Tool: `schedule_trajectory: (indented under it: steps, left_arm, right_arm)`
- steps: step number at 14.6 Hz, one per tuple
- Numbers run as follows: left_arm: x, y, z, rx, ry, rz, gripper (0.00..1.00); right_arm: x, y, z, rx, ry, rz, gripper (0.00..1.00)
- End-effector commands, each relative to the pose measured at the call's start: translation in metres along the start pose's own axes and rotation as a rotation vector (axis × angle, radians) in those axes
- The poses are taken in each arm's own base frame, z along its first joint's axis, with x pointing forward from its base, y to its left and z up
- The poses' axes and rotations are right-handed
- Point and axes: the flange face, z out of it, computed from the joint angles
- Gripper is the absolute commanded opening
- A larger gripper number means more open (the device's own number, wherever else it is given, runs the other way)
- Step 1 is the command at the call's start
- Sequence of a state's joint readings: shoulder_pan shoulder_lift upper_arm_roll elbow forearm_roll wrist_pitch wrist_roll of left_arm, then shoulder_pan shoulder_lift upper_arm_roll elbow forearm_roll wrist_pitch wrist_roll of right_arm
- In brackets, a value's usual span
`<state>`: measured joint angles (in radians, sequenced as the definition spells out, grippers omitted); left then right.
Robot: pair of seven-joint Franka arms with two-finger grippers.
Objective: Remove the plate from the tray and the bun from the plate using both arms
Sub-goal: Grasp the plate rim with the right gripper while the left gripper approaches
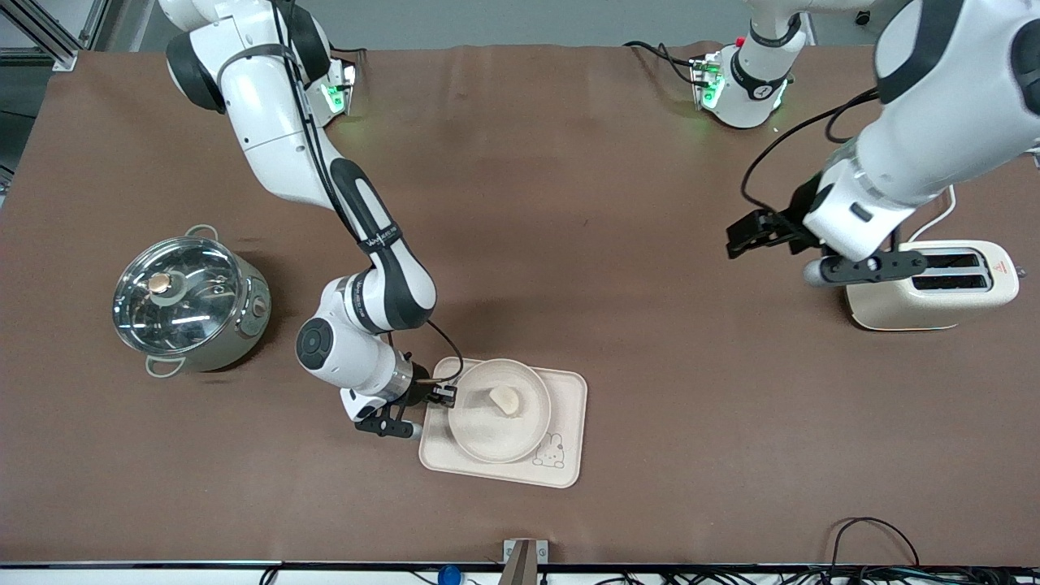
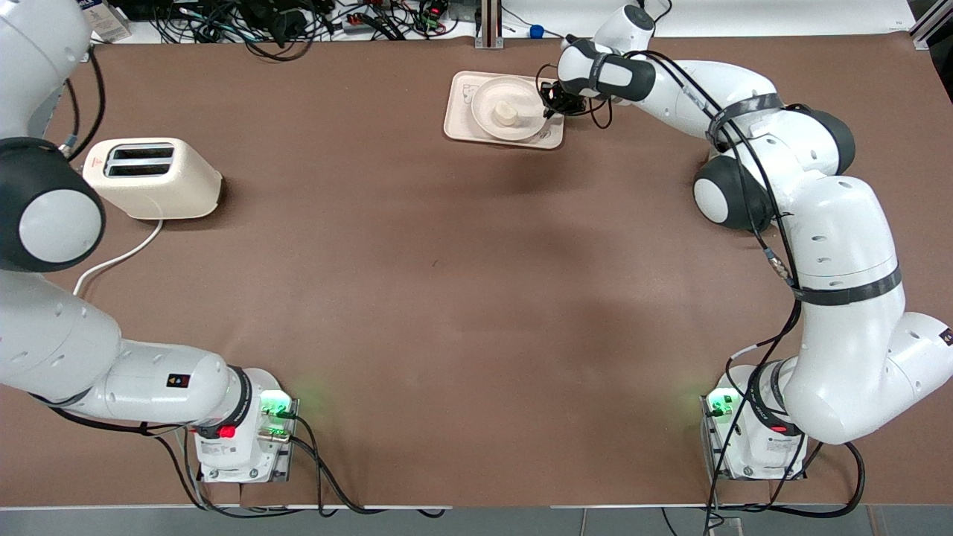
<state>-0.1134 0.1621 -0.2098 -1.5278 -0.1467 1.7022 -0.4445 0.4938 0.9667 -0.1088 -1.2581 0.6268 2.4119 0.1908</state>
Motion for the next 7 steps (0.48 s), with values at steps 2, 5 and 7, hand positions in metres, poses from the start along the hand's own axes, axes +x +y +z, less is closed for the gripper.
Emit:
schedule_trajectory:
  steps: [2, 5, 7]
  left_arm:
    - [0.002, 0.034, 0.014, -0.025, 0.018, -0.064, 1.00]
    - [-0.005, 0.064, 0.034, -0.010, 0.033, -0.122, 1.00]
    - [-0.007, 0.066, 0.036, 0.014, 0.049, -0.133, 1.00]
  right_arm:
    - [0.005, -0.006, -0.009, 0.028, 0.006, -0.006, 0.00]
    - [0.004, -0.014, -0.021, 0.036, 0.007, -0.015, 0.00]
    - [-0.010, -0.013, -0.034, 0.026, -0.045, -0.019, 0.00]
